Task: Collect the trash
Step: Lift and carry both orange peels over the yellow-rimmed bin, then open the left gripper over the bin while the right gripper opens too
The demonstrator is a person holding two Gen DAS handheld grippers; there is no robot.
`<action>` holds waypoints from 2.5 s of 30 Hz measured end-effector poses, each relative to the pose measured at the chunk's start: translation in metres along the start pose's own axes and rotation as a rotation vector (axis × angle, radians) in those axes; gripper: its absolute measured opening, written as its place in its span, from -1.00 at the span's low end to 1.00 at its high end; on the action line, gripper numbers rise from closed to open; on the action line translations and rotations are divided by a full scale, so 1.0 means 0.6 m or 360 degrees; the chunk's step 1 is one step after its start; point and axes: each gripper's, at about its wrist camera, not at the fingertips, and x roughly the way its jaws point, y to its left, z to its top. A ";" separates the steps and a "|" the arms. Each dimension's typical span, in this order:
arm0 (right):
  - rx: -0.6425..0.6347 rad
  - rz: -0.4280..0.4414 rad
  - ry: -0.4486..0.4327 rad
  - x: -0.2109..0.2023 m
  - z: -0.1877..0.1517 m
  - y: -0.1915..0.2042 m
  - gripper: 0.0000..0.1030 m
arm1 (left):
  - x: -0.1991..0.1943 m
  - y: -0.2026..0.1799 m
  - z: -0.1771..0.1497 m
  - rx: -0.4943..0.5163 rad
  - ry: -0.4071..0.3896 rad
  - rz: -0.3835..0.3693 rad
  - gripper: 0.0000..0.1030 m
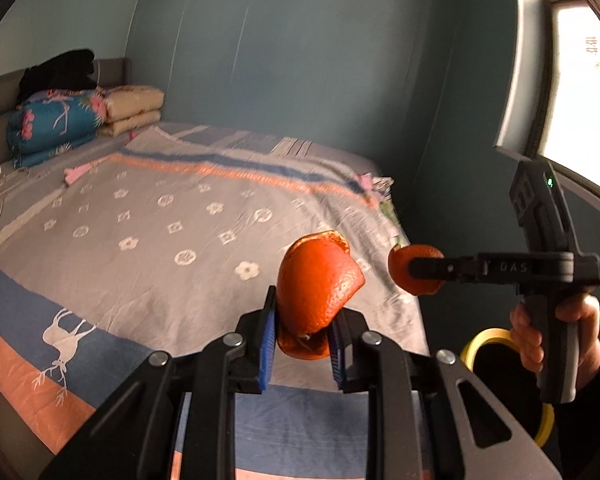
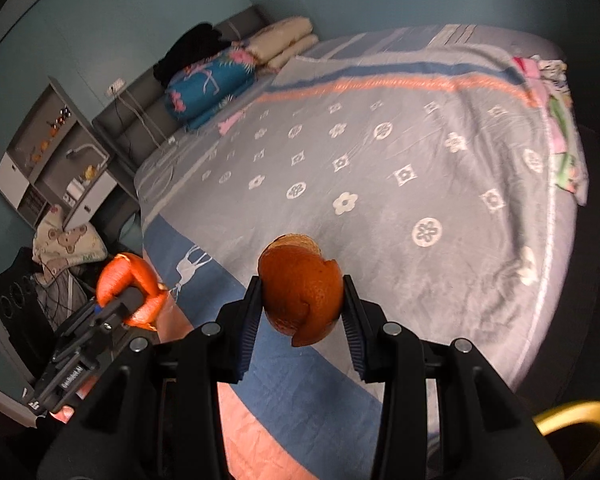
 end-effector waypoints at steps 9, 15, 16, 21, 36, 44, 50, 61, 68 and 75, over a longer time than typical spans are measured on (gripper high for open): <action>0.0062 -0.0039 -0.0175 -0.133 -0.054 -0.029 -0.28 | -0.067 -0.087 0.008 0.0127 -0.0115 -0.0129 -0.59; 0.0135 -0.0120 -0.0295 -0.213 -0.106 -0.061 -0.27 | -0.087 -0.152 0.004 0.0234 -0.0154 -0.0210 -0.59; 0.0140 -0.0186 -0.0339 -0.233 -0.121 -0.065 -0.27 | -0.089 -0.165 0.003 0.0257 -0.0159 -0.0221 -0.59; 0.0197 -0.0413 -0.0476 -0.294 -0.175 -0.071 -0.27 | -0.094 -0.213 -0.002 0.0308 -0.0174 -0.0286 -0.59; 0.0402 -0.0491 -0.0606 -0.375 -0.267 -0.154 -0.26 | -0.058 -0.335 -0.028 0.0457 -0.0058 -0.0425 -0.59; 0.0498 -0.0510 -0.0610 -0.381 -0.285 -0.194 -0.26 | -0.005 -0.373 -0.048 0.0448 0.0069 -0.0504 -0.59; 0.0584 -0.0519 -0.0601 -0.387 -0.311 -0.230 -0.26 | 0.042 -0.410 -0.079 0.0479 0.0190 -0.0594 -0.59; 0.0711 -0.0504 -0.0574 -0.363 -0.332 -0.276 -0.25 | 0.117 -0.433 -0.142 0.0483 0.0414 -0.0596 -0.57; 0.0729 -0.0513 -0.0546 -0.356 -0.337 -0.283 -0.18 | 0.137 -0.424 -0.142 0.0434 0.0461 -0.0612 -0.42; 0.0757 -0.0558 -0.0582 -0.365 -0.334 -0.280 -0.10 | 0.114 -0.396 -0.121 0.0344 0.0401 -0.0645 -0.08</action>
